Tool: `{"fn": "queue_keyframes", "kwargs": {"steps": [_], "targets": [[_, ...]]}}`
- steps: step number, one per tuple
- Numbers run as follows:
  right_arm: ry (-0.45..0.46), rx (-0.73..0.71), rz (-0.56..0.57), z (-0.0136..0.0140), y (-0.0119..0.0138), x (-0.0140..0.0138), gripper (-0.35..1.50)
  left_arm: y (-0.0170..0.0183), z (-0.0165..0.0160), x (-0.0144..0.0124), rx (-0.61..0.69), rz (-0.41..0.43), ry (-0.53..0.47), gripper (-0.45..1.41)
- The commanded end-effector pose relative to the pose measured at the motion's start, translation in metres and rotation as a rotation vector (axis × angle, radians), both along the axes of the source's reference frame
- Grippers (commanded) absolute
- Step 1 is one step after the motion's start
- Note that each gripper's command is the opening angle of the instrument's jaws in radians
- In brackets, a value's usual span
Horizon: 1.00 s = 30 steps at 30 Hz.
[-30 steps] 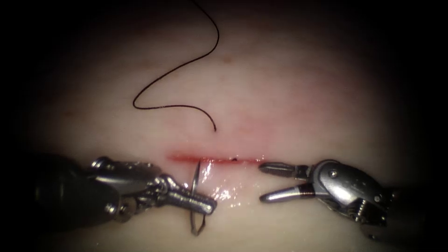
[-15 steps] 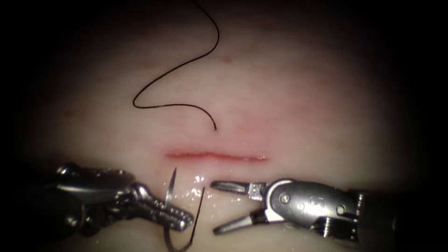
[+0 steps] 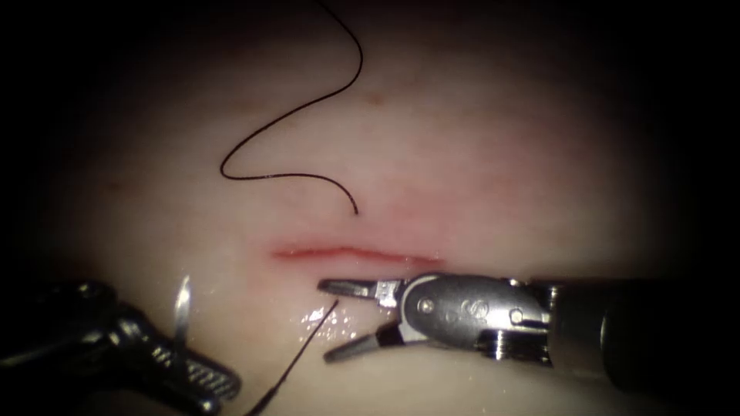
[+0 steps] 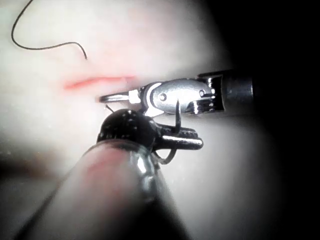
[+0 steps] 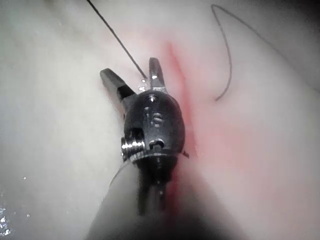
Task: Wound Closure
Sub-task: Pull thread through wound using right jaws until only a short tail remains
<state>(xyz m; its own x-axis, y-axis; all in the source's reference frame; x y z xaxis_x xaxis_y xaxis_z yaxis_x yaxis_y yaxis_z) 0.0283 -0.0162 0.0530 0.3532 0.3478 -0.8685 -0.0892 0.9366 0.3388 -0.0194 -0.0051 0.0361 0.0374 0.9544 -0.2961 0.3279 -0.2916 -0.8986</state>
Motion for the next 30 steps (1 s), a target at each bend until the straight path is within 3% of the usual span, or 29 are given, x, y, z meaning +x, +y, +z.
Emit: {"fn": "queue_keyframes", "kwargs": {"steps": [1,6,9,11,20,24,27,30], "targets": [[-0.009,-0.008,-0.014,0.0012,-0.0007,0.001,0.52,-0.0005,0.0003,-0.0005,-0.004,0.0,-0.001,-0.45],[-0.053,0.04,-0.02,0.0035,-0.0016,0.0009,0.29,-0.0011,-0.0006,-0.0007,-0.032,-0.009,-0.003,-0.45],[-0.083,0.086,-0.021,0.0048,-0.002,0.0001,-0.01,-0.0013,-0.0009,-0.0006,-0.047,-0.02,0.006,-0.45],[-0.085,0.113,-0.014,0.0053,-0.0022,-0.0006,-0.35,-0.0013,-0.0009,-0.0006,-0.057,-0.03,0.015,-0.45],[-0.081,0.182,-0.007,0.004,-0.0026,-0.0018,-0.35,-0.001,-0.0012,-0.0005,-0.148,-0.092,0.066,-0.45],[-0.055,0.234,-0.035,0.001,-0.0049,-0.0015,-0.35,-0.0005,-0.0001,-0.0001,-0.297,-0.185,0.183,-0.45],[-0.03,0.266,-0.069,-0.0019,-0.0071,-0.0013,-0.35,-0.001,0.0012,0.0003,-0.349,-0.191,0.259,-0.45],[-0.017,0.316,-0.085,-0.0051,-0.0093,-0.0011,-0.35,-0.0022,0.0023,0.0005,-0.375,-0.184,0.264,-0.45]]}}
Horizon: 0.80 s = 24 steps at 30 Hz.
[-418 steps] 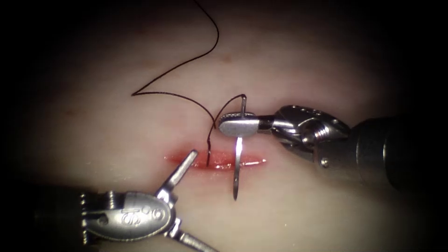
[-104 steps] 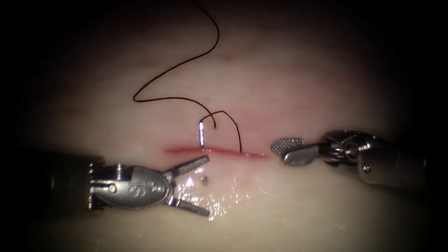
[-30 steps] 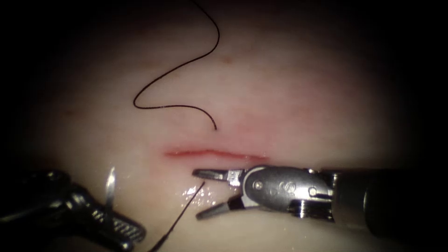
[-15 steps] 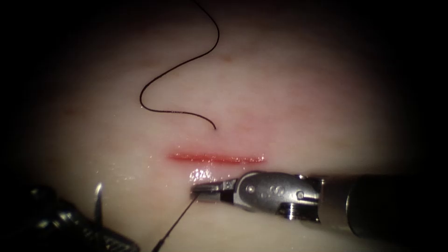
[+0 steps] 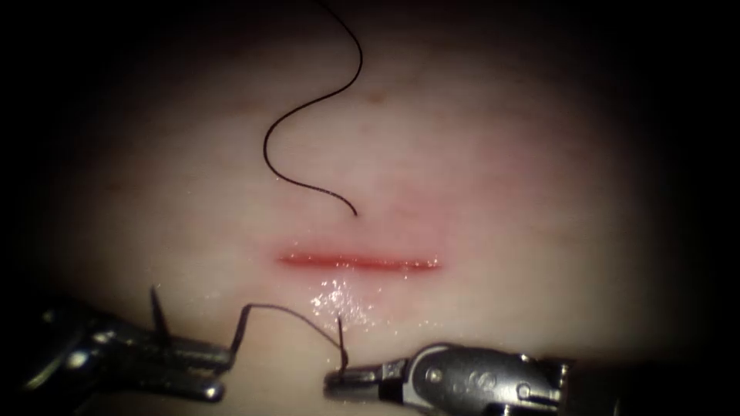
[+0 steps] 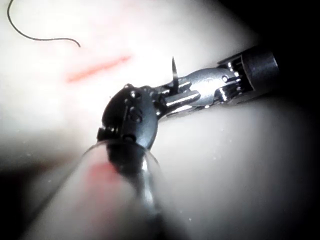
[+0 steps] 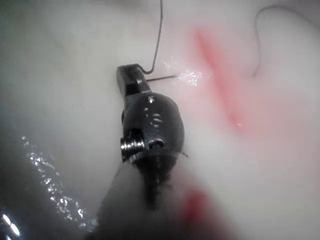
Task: Wound Closure
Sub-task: Pull thread through wound using right jaws until only a short tail remains
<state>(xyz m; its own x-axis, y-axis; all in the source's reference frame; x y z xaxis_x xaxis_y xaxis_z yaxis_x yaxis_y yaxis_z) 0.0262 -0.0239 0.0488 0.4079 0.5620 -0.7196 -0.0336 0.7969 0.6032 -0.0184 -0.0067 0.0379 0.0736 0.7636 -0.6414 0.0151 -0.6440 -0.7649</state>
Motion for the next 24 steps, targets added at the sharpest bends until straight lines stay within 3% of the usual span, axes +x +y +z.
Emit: {"fn": "queue_keyframes", "kwargs": {"steps": [1,5,8,10,11,13,17,24], "targets": [[0.017,0.014,-0.017,-0.0021,-0.0024,0.0013,-0.35,-0.001,0.0008,-0.0006,-0.003,0.001,0.001,-0.45],[0.027,-0.038,-0.028,-0.0053,-0.0038,0.0025,-0.35,-0.0024,0.0009,-0.0008,-0.022,-0.004,0.01,-0.45],[0.004,-0.099,0.001,-0.0061,-0.0028,0.0032,-0.35,-0.0028,0.0002,-0.0007,-0.062,-0.008,0.017,-0.45],[-0.026,-0.123,0.034,-0.006,-0.0018,0.0033,0.34,-0.0027,-0.0007,-0.0004,-0.091,-0.013,0.027,-0.45],[-0.045,-0.158,0.06,-0.0058,-0.001,0.0032,0.78,-0.0027,-0.0011,-0.0002,-0.105,-0.018,0.036,-0.45],[-0.072,-0.205,0.105,-0.0053,0.0002,0.003,1.21,-0.0024,-0.0021,0.0007,-0.136,-0.028,0.059,-0.45],[-0.073,-0.258,0.16,-0.0044,0.0024,0.0018,1.35,-0.0013,-0.0039,0.0033,-0.163,-0.05,0.095,-0.45],[-0.066,-0.281,0.174,-0.0026,0.0041,0.0006,1.36,0.0021,-0.0046,0.0085,-0.183,-0.171,0.126,-0.45]]}}
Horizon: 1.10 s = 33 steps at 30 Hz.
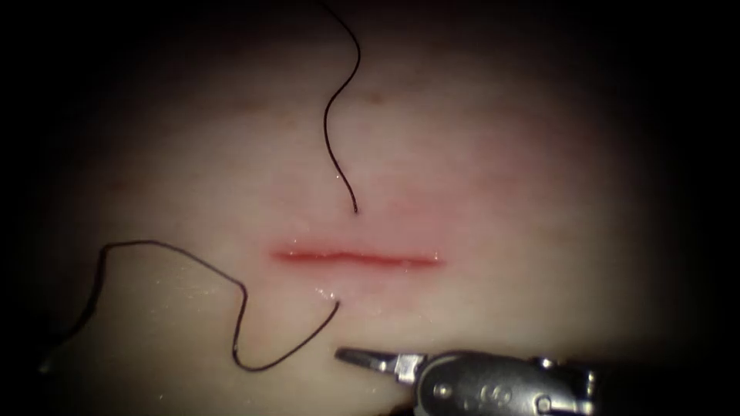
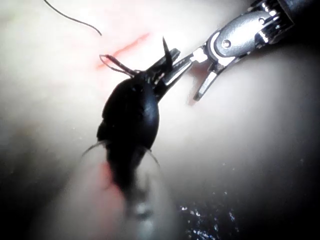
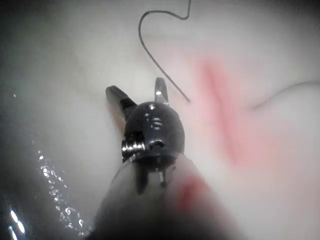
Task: Wound Closure
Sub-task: Pull thread through wound using right jaws until only a short tail remains
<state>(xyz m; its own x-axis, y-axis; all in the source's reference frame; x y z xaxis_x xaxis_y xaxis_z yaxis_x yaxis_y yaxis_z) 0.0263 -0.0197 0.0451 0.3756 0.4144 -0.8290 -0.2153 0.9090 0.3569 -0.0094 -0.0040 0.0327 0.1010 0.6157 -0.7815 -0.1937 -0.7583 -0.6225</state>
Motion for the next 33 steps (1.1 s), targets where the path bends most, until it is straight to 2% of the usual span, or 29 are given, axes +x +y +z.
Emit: {"fn": "queue_keyframes", "kwargs": {"steps": [1,6,17,18,19,20,21,22,25,28,33], "targets": [[0.008,-0.005,0.003,0.0013,0.0001,0.0005,1.36,-0.0003,0.0007,0.0,0.004,-0.018,0.008,-0.45],[0.004,-0.026,0.009,0.0033,0.0011,0.0009,1.35,0.0002,0.0014,0.0005,-0.001,-0.029,0.019,-0.45],[-0.044,-0.016,-0.029,0.0083,0.003,0.0029,1.25,0.001,0.0037,-0.0005,-0.008,-0.047,0.028,-0.45],[-0.04,-0.002,-0.04,0.0088,0.003,0.0031,1.16,0.001,0.0038,-0.0005,-0.008,-0.048,0.029,-0.45],[-0.036,0.006,-0.049,0.0091,0.003,0.0032,0.96,0.0011,0.0039,-0.0006,-0.008,-0.049,0.029,-0.45],[-0.024,0.035,-0.067,0.0095,0.003,0.0032,0.52,0.0012,0.004,-0.0006,-0.008,-0.049,0.029,-0.45],[-0.017,0.057,-0.086,0.0098,0.0028,0.0031,0.0,0.0012,0.0041,-0.0006,-0.008,-0.05,0.03,-0.45],[-0.017,0.075,-0.106,0.01,0.0028,0.0029,-0.35,0.0013,0.0042,-0.0006,-0.008,-0.05,0.03,-0.45],[-0.069,0.128,-0.111,0.0104,0.0027,0.0023,-0.35,0.0015,0.0045,-0.0006,-0.008,-0.055,0.027,-0.45],[-0.076,0.171,-0.11,0.01,0.0021,0.0014,-0.35,0.0018,0.0051,-0.0004,-0.019,-0.061,0.042,-0.45],[-0.055,0.221,-0.138,0.0068,-0.0014,0.0002,-0.35,0.0013,0.0064,-0.0005,-0.032,-0.082,0.063,-0.45]]}}
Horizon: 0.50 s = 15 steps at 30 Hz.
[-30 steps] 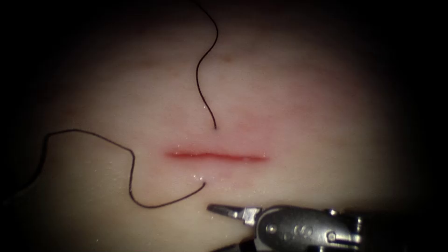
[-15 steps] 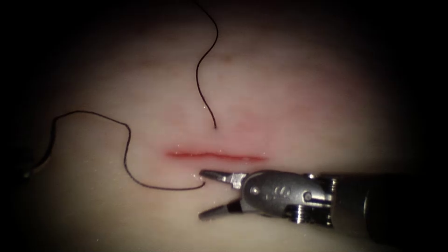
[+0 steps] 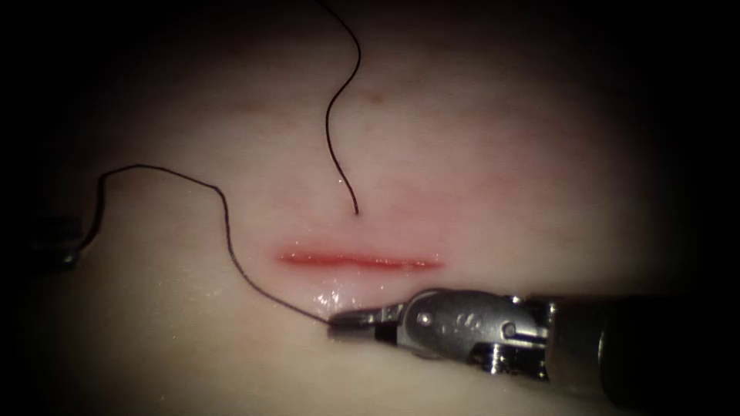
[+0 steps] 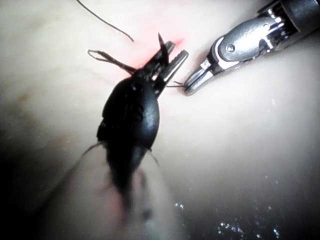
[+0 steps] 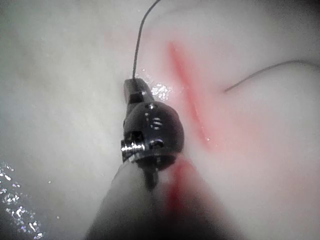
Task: Wound Closure
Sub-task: Pull thread through wound using right jaws until only a short tail remains
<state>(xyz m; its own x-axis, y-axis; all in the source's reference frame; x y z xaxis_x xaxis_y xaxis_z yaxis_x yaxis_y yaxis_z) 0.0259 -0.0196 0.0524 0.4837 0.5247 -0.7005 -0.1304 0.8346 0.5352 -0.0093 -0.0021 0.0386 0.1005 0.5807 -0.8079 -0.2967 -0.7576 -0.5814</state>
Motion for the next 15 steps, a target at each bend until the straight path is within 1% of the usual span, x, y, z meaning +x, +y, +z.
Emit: {"fn": "queue_keyframes", "kwargs": {"steps": [1,4,8,11,13,14,15], "targets": [[0.016,0.013,-0.017,-0.0013,-0.0024,0.0008,-0.35,-0.0009,0.0009,-0.0006,-0.003,-0.001,0.003,-0.45],[0.063,0.022,-0.05,-0.0046,-0.0053,0.0018,-0.35,-0.0016,0.0014,-0.0008,-0.013,-0.011,0.016,-0.45],[0.136,0.029,-0.076,-0.0094,-0.0088,0.0046,-0.35,-0.0025,0.0015,-0.0014,-0.026,-0.01,0.012,-0.45],[0.183,0.03,-0.066,-0.0119,-0.0101,0.0067,-0.35,-0.003,0.0013,-0.0018,-0.037,-0.008,0.01,-0.45],[0.226,0.014,-0.039,-0.0131,-0.01,0.008,-0.35,-0.0031,0.0011,-0.0019,-0.036,-0.008,0.011,-0.45],[0.232,-0.001,-0.019,-0.0134,-0.0097,0.0084,0.0,-0.003,0.001,-0.0018,-0.035,-0.008,0.011,-0.45],[0.23,-0.026,0.004,-0.0137,-0.009,0.0087,0.54,-0.0029,0.001,-0.0017,-0.034,-0.007,0.01,-0.45]]}}
